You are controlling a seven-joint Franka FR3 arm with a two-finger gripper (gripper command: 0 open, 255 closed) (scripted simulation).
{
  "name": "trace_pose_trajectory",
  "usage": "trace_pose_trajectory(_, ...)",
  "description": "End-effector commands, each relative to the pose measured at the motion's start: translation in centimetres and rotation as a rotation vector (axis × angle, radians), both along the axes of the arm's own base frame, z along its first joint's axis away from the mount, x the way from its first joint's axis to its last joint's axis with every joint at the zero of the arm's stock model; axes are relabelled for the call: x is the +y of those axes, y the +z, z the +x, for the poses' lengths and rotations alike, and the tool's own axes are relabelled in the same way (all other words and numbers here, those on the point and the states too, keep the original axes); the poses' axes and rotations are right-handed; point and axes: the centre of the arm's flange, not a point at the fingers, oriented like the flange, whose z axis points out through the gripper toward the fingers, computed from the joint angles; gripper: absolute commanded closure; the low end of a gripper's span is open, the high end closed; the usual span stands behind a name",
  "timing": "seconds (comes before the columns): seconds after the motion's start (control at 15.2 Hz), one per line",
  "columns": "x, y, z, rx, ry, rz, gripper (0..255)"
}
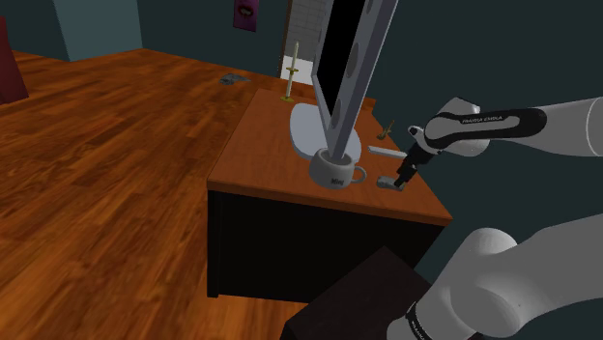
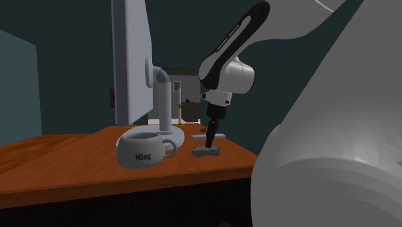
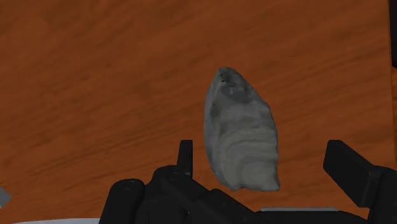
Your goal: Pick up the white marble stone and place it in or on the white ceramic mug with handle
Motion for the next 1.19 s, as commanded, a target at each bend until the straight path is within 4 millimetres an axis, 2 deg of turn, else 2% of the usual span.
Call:
trace_pose_trajectory(0.0,-0.1,-1.1,0.1,-0.001,0.001,-0.001,0)
trace_pose_trajectory(0.2,0.0,-3.0,0.5,-0.001,0.001,-0.001,0)
trace_pose_trajectory(0.73,0.0,-3.0,0.5,-0.001,0.001,-0.001,0)
trace_pose_trajectory(0.79,0.0,-3.0,0.5,-0.001,0.001,-0.001,255)
trace_pose_trajectory(1.12,0.0,-3.0,0.5,-0.001,0.001,-0.001,255)
